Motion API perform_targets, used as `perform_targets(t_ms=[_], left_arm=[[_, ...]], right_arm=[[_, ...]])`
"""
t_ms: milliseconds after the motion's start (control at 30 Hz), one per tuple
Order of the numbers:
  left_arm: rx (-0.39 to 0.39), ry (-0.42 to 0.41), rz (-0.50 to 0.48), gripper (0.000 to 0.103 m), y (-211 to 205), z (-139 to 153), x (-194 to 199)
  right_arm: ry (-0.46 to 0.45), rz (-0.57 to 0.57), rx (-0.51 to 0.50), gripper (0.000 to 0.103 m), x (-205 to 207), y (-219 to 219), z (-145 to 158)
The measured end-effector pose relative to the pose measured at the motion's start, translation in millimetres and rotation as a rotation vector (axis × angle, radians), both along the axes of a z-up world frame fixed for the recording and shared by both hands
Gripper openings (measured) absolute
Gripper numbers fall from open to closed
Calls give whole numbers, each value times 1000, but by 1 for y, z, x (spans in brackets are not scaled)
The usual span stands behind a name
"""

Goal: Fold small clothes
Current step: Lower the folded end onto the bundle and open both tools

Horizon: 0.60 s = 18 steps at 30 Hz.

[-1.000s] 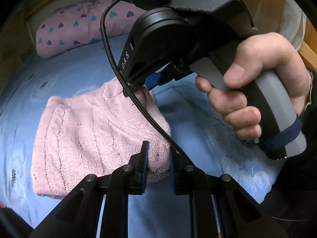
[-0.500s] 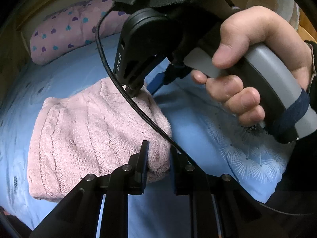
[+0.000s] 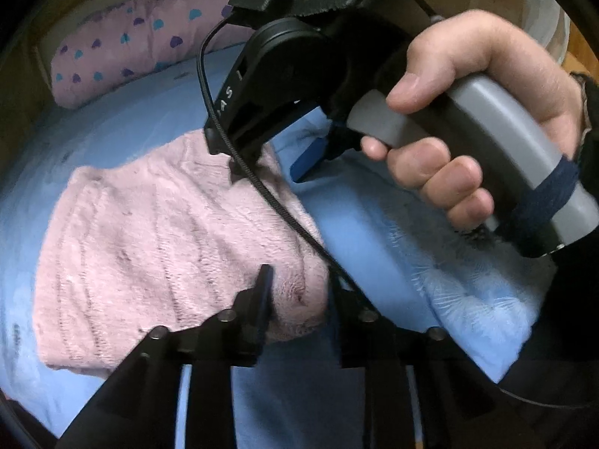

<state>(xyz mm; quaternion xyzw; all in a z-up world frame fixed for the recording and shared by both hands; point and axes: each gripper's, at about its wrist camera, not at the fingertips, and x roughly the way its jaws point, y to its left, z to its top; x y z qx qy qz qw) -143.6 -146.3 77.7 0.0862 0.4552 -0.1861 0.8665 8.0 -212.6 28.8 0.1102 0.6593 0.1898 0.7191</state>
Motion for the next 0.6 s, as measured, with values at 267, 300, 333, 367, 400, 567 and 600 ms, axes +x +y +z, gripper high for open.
perform_targets(t_ms=[267, 300, 333, 367, 400, 567, 600], left_arm=[[-685, 251, -6, 45, 110, 31, 9], [-682, 158, 49, 46, 137, 46, 1], [-644, 91, 83, 47, 149, 55, -6], [-586, 19, 118, 50, 159, 64, -14], [-497, -67, 159, 51, 169, 72, -24], [-103, -243, 266, 57, 177, 58, -52], [-47, -219, 269, 57, 173, 46, -50]], right_arm=[[5, -6, -1, 68, 2, -11, 0], [-5, -2, -14, 69, 1, -12, 2], [-20, 1, -38, 70, 0, -11, 5], [-34, 5, -58, 73, -2, -13, 8], [-51, 9, -86, 75, -3, -12, 12], [-134, 4, -174, 78, -10, -14, 33], [-149, -8, -189, 78, -12, -17, 37]])
